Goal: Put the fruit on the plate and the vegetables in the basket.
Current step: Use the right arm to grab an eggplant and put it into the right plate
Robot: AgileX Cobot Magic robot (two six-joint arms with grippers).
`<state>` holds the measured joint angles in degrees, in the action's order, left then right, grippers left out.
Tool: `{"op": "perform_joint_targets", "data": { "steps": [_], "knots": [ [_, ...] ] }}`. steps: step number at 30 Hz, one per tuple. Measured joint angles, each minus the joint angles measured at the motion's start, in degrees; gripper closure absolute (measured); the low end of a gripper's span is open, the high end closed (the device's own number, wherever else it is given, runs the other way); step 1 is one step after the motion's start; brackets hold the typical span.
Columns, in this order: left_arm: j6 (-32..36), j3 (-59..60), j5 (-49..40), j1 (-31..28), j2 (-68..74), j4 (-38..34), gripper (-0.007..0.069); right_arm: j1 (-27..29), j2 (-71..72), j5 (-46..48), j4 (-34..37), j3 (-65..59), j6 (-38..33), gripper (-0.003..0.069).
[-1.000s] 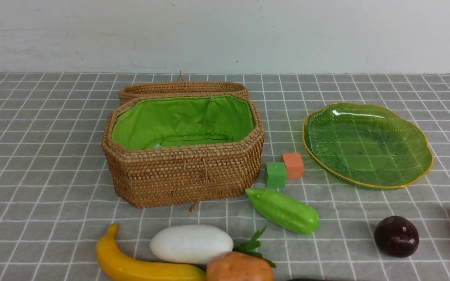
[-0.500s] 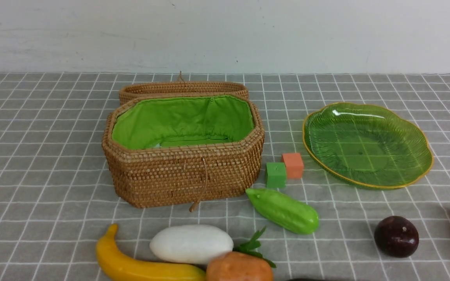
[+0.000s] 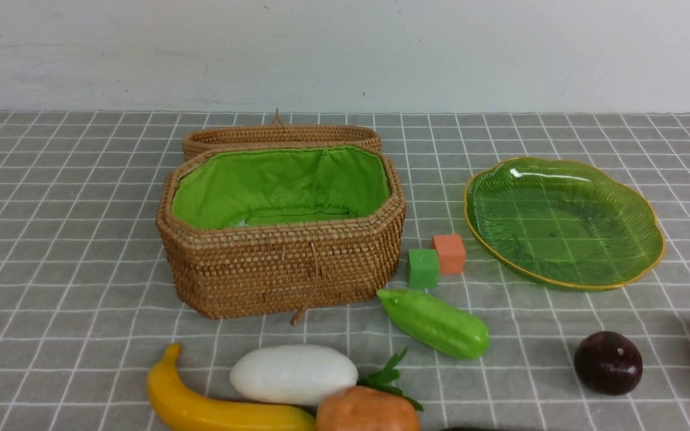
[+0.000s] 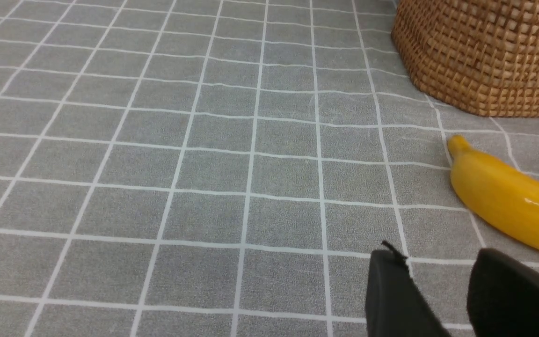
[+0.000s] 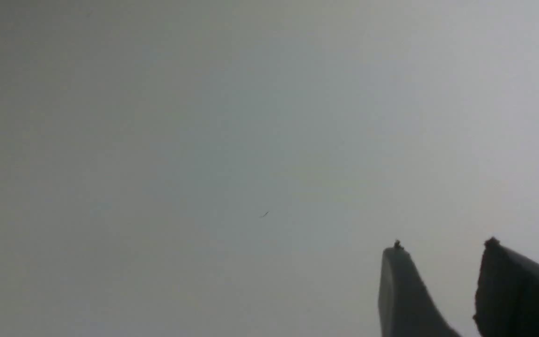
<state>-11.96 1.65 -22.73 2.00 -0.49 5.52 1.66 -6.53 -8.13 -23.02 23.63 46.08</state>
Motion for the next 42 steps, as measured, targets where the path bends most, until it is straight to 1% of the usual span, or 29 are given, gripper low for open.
{"op": "perform_joint_targets", "data": {
  "steps": [1, 2, 3, 4, 5, 7, 10, 11, 12, 13, 14, 16, 18, 20, 21, 22, 23, 24, 25, 27, 29, 31, 32, 33, 34, 35, 37, 39, 42],
  "knots": [
    [0.0, 0.0, 0.0, 0.0, 0.0, 0.0, 0.0386, 0.0, -2.3, 4.0, -1.0, 5.1, 1.1, 0.0418],
    [0.0, 0.0, 0.0, 0.0, 0.0, 0.0, 0.0386, 0.0, -8.1, 13.7, -2.7, 14.3, 1.8, 0.0418],
    [0.0, 0.0, 0.0, 0.0, 0.0, 0.0, 0.0386, 0.0, -11.6, 19.5, -3.3, 19.0, 1.3, 0.0418],
    [0.0, 0.0, 0.0, 0.0, 0.0, 0.0, 0.0386, 0.0, -13.0, 21.9, -3.4, 19.9, 1.1, 0.0418],
    [0.0, 0.0, 0.0, 0.0, 0.0, 0.0, 0.0386, 0.0, -15.8, 26.6, -3.6, 24.1, -0.4, 0.0418],
    [0.0, 0.0, 0.0, 0.0, 0.0, 0.0, 0.0386, 0.0, -24.5, 40.2, -3.8, 31.0, -6.2, 0.0418],
    [0.0, 0.0, 0.0, 0.0, 0.0, 0.0, 0.0386, 0.0, -32.6, 50.9, -2.5, 35.1, -14.7, 0.0418],
    [0.0, 0.0, 0.0, 0.0, 0.0, 0.0, 0.0386, 0.0, -36.1, 54.1, -0.7, 35.8, -19.7, 0.0418],
    [0.0, 0.0, 0.0, 0.0, 0.0, 0.0, 0.0386, 0.0, -39.3, 56.3, 2.1, 35.8, -23.1, 0.0418],
    [0.0, 0.0, 0.0, 0.0, 0.0, 0.0, 0.0386, 0.0, -39.8, 56.5, 2.7, 35.8, -24.5, 0.0418],
    [0.0, 0.0, 0.0, 0.0, 0.0, 0.0, 0.0386, -0.9, -44.3, 58.5, 10.8, 35.8, -31.8, 0.0418],
    [0.0, 0.0, 0.0, 0.0, 0.0, 0.0, 0.0386, -2.9, -47.2, 59.7, 18.7, 35.8, -39.8, 0.0418],
    [0.0, 0.0, 0.0, 0.0, 0.0, 0.0, 0.0386, -6.3, -50.3, 61.0, 27.7, 35.8, -50.9, 0.0417],
    [0.0, 0.0, 0.0, 0.0, 0.0, 0.0, 0.0386, -11.3, -53.1, 62.6, 35.5, 35.8, -63.4, 0.041],
    [0.0, 0.0, 0.0, 0.0, 0.0, 0.0, 0.0386, -14.1, -54.2, 63.2, 37.7, 35.8, -67.8, 0.0403],
    [0.0, 0.0, 0.0, 0.0, 0.0, 0.0, 0.0386, -14.7, -54.5, 63.3, 38.6, 35.8, -69.8, 0.0401],
    [0.0, 0.0, 0.0, 0.0, 0.0, 0.0, 0.0386, -20.1, -56.9, 64.4, 40.7, 35.8, -76.6, 0.0376],
    [0.0, 0.0, 0.0, 0.0, 0.0, 0.0, 0.0386, -20.1, -57.2, 64.6, 40.8, 35.8, -77.3, 0.0372],
    [0.0, 0.0, 0.0, 0.0, 0.0, 0.0, 0.0386, -22.9, -58.4, 65.1, 40.9, 35.8, -79.6, 0.0354],
    [0.0, 0.0, 0.0, 0.0, 0.0, 0.0, 0.0386, -29.2, -63.0, 66.3, 39.1, 35.8, -83.5, 0.0274],
    [0.0, 0.0, 0.0, 0.0, 0.0, 0.0, 0.0386, -32.9, -67.4, 66.4, 37.0, 35.8, -84.1, 0.0195],
    [0.0, 0.0, 0.0, 0.0, 0.0, 0.0, 0.0386, -34.5, -70.2, 66.3, 35.0, 35.8, -84.7, 0.0146],
    [0.0, 0.0, 0.0, 0.0, 0.0, 0.0, 0.0386, -36.5, -74.4, 66.2, 32.7, 35.8, -85.7, 0.0075],
    [0.0, 0.0, 0.0, 0.0, 0.0, 0.0, 0.0386, -36.5, -74.8, 66.2, 32.4, 35.8, -85.8, 0.0075],
    [0.0, 0.0, 0.0, 0.0, 0.0, 0.0, 0.0386, -37.4, -78.0, 65.8, 30.9, 35.8, -86.8, 0.0026],
    [0.0, 0.0, 0.0, 0.0, 0.0, 0.0, 0.0386, -37.8, -80.2, 65.5, 30.3, 35.8, -87.7, 0.0005],
    [0.0, 0.0, 0.0, 0.0, 0.0, 0.0, 0.0386, -37.9, -84.1, 64.7, 29.7, 35.8, -88.9, -0.0013],
    [0.0, 0.0, 0.0, 0.0, 0.0, 0.0, 0.0386, -37.9, -87.7, 63.9, 29.2, 35.8, -89.7, -0.0014],
    [0.0, 0.0, 0.0, 0.0, 0.0, 0.0, 0.0386, -37.9, -92.9, 62.5, 27.9, 35.8, -90.2, 0.0033]
  ]
}}
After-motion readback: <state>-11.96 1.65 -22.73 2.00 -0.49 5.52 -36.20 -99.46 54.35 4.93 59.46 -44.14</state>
